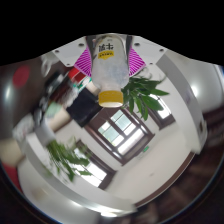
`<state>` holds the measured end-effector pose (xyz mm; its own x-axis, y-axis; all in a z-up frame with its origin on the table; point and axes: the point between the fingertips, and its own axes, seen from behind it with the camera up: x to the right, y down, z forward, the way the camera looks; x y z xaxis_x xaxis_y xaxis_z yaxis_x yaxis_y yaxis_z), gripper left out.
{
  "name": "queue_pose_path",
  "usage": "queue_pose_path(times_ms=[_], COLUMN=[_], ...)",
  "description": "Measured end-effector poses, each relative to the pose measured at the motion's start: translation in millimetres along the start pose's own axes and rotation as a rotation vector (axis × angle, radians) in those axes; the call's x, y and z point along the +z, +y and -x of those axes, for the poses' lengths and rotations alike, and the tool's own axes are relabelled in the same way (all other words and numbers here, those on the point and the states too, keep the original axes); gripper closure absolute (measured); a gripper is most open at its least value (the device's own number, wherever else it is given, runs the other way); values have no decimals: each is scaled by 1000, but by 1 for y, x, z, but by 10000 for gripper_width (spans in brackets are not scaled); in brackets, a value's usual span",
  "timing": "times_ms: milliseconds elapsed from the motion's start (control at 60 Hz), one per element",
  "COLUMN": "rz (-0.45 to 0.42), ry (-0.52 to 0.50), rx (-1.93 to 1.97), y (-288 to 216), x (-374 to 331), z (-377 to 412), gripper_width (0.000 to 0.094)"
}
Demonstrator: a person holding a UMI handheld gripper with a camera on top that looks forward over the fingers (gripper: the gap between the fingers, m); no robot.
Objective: Pour water
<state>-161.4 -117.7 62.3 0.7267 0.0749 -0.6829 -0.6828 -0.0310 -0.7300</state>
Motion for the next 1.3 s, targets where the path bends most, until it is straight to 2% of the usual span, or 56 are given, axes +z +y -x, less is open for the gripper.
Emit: queue_pose_path(times_ms=[133, 267, 433, 567, 767, 800, 983, 1100, 1117, 1233, 1300], rz=[-70, -61, -37, 1, 92, 54, 7, 3, 5, 55, 52], ry=[164, 353, 505, 569, 554, 534, 489, 465, 465, 426, 416], rx=[-434, -674, -758, -790, -810, -810, -696, -680, -674, -604, -593], y=[-71, -118, -147, -155, -156, -166, -204, -212, -225, -218, -222], x=[19, 35, 62, 87, 134, 134, 156, 150, 164, 163, 161], z=[-76, -176, -301, -381, -459, -457, -486, -494, -499, -499, -498], gripper_width=[469, 467, 468, 468, 447, 466, 455, 384, 375, 268, 248])
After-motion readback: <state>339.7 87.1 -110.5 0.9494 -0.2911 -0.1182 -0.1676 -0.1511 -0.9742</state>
